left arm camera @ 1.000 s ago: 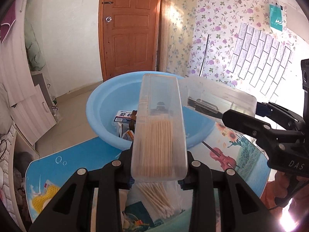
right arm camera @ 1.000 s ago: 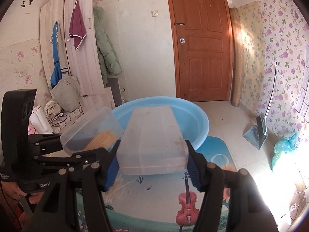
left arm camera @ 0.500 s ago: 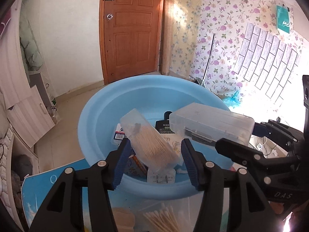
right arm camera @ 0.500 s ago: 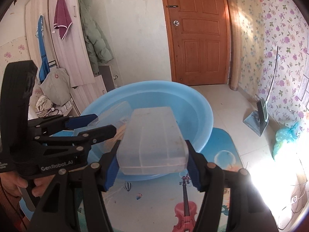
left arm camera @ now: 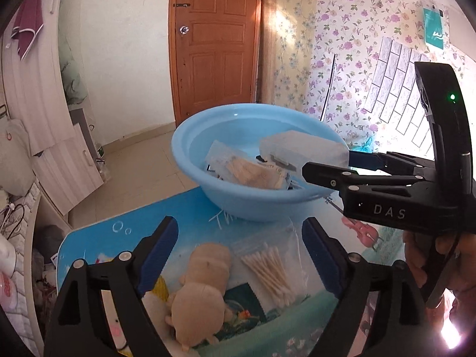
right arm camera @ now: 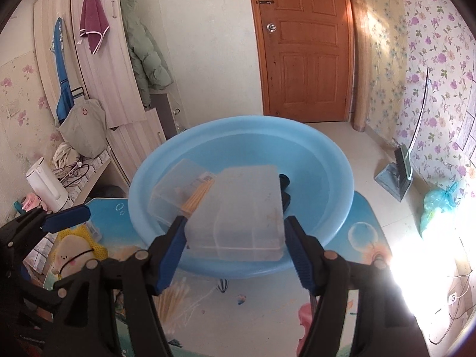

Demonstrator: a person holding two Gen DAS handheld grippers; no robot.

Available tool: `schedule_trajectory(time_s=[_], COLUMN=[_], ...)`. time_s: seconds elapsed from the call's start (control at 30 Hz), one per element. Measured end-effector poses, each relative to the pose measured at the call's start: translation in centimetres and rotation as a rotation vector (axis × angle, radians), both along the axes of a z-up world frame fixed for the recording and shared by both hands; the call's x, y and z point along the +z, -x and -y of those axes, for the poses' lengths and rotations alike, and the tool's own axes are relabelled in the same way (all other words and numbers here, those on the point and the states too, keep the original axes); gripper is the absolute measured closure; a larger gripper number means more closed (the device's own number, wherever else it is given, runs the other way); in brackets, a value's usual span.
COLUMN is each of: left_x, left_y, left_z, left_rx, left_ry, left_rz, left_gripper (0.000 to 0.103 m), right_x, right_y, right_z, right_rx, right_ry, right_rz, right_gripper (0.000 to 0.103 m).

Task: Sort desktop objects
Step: 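Open both tools over the basin to drop the two boxes in, then move the left tool to the yellow-hat plush doll while the right tool approaches the cotton-swab bag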

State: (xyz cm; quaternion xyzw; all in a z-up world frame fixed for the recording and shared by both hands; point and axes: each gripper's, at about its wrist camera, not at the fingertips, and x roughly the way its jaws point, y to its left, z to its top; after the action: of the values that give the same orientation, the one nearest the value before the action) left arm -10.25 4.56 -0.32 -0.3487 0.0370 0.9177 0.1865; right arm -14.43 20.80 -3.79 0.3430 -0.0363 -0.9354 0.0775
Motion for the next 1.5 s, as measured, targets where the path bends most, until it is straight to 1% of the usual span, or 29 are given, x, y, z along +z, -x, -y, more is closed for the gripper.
schedule_trajectory(time_s=[0.13, 0.27, 0.37, 0.6, 0.7, 0.77, 0.9, 1.13, 1.27, 1.5], left_x=[-0.5, -1.0, -1.4, -3.0, -3.8, -4.1, -4.5, -4.8, -5.1, -5.6], left_y=[-1.8, -3.2, -4.1, -5.9, -6.6, -7.1, -7.9, -8.7, -8.7, -8.4], left_z=[1.5, 2.8, 3.7, 5.7, 7.0, 7.7, 8.2, 9.2, 9.4, 10.0], left_rx=[0.022, 0.043, 0.057, 0.114, 0.128, 0.136, 0.153, 0.156, 0.153, 0.163], left_ry=[-0.021, -0.028, -0.04, -0.018, -0.058, -0.063, -0.04, -0.031, -0.026, -0.026], left_rz=[0.032, 0.051, 0.063, 0.084, 0.103, 0.101, 0.087, 0.074, 0.078, 0.084], left_gripper=[0.017, 0.013, 0.013, 0.013, 0.013, 0.013, 0.013, 0.013, 0.012, 0.012], right_x=[0.0, -0.1, -0.3, -1.9, -2.4, -2.6, -3.1, -4.2, -4.7, -4.9], right_y=[-1.6, -2.6, -3.3, -4.9, -5.9, -6.9, -8.4, -9.9, -10.0, -10.3], right_z=[0.9, 1.1, 1.3, 2.1, 2.7, 3.2, 4.5, 6.5, 6.7, 7.1], right_rx=[0.003, -0.005, -0.007, 0.002, 0.027, 0.044, 0.065, 0.118, 0.116, 0.121], right_ry=[-0.031, -0.007, -0.002, 0.004, 0.031, 0.036, 0.021, 0.014, 0.015, -0.004], right_rz=[-0.009, 0.014, 0.028, 0.065, 0.062, 0.041, 0.017, 0.04, 0.059, 0.051], right_gripper=[0.037, 0.037, 0.037, 0.037, 0.037, 0.037, 0.037, 0.037, 0.037, 0.037])
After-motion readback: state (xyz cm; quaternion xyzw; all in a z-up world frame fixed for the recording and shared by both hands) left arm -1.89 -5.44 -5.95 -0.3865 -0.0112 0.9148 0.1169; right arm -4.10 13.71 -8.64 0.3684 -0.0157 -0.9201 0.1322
